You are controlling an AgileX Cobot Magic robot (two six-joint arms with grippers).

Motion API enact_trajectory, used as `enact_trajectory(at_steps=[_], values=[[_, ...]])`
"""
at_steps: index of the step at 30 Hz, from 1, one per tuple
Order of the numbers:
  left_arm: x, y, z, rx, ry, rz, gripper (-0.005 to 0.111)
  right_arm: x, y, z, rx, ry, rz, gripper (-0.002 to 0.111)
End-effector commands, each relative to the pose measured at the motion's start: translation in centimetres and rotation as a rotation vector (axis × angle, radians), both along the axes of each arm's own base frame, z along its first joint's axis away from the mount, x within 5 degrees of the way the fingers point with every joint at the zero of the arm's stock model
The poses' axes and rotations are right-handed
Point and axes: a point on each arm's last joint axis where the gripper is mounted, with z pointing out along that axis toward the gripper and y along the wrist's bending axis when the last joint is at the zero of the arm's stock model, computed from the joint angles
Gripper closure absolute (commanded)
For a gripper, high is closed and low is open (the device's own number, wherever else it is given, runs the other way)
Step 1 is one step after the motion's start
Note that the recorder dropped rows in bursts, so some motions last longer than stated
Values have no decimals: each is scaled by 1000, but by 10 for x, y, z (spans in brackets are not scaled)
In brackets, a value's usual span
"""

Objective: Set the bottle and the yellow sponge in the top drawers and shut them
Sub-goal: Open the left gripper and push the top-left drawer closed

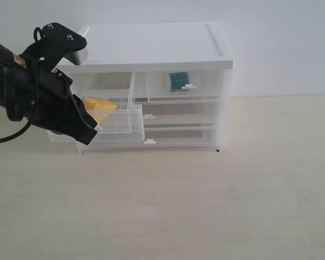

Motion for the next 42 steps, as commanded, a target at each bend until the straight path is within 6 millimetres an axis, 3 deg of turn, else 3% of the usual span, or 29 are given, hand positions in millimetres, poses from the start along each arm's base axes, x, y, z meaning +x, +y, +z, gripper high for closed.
enact_trajectory(at_steps=[1, 14, 23, 30, 35, 42], values=[[9, -3, -9, 16, -9, 8, 103, 0, 0, 1, -3, -8, -1, 108], [29, -6, -6, 3, -193, 19, 103, 0, 0, 1, -5, -9, 0, 108], [58, -13, -11, 4, -257, 31, 103, 0, 0, 1, -5, -9, 0, 108], [82, -8, -9, -26, -346, 81, 103, 0, 0, 1, -5, -9, 0, 108], [95, -4, -21, -28, -365, 109, 103, 0, 0, 1, -5, -9, 0, 108], [105, -2, -23, -50, -439, 132, 103, 0, 0, 1, -5, -9, 0, 108]])
